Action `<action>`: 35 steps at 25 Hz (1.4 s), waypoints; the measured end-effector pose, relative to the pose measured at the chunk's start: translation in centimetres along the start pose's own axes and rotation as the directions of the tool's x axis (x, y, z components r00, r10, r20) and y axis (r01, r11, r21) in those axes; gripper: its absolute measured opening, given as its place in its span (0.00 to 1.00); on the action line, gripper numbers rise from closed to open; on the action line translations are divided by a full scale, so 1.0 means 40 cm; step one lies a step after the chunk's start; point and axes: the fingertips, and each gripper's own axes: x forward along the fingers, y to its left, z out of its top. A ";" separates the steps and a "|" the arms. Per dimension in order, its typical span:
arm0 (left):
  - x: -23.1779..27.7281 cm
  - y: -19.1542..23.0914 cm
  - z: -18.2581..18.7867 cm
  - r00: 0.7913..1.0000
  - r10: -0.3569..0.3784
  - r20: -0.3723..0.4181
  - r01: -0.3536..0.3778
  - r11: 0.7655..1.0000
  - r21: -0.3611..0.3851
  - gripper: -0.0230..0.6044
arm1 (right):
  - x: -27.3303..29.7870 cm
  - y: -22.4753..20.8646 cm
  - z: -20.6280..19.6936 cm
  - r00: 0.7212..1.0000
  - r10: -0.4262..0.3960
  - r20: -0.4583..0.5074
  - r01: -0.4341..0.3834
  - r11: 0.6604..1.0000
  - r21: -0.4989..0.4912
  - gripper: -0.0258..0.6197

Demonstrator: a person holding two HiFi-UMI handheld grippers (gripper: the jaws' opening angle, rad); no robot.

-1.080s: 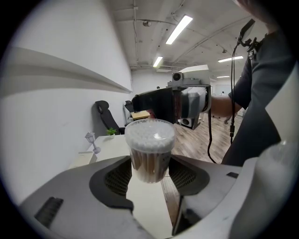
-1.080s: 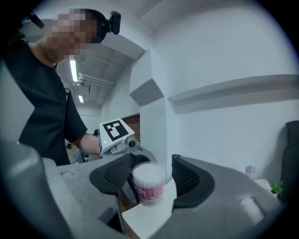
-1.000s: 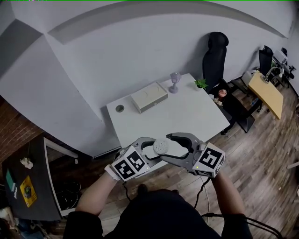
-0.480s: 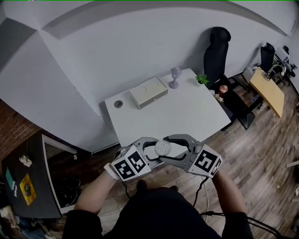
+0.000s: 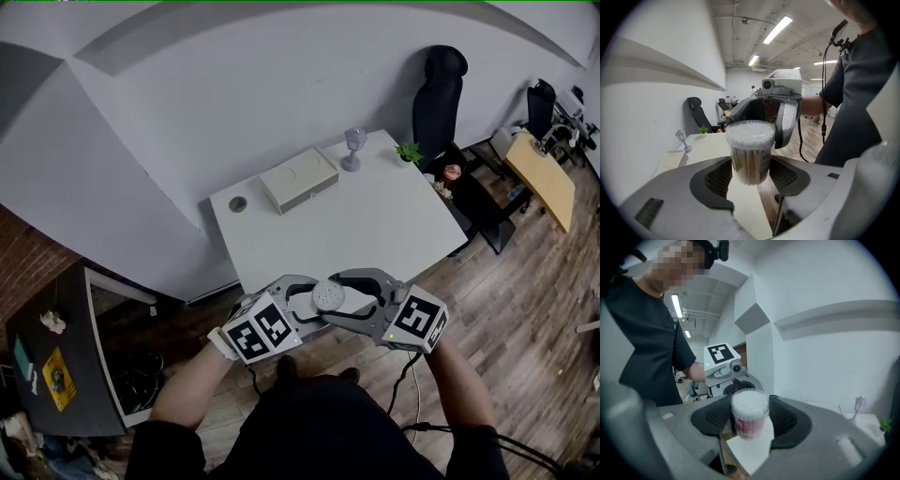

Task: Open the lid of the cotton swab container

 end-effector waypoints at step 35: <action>0.017 -0.064 -0.041 1.000 -0.004 0.003 0.004 1.000 0.020 0.42 | -0.021 -0.214 -0.017 0.936 -0.304 0.178 0.192 0.865 0.463 0.37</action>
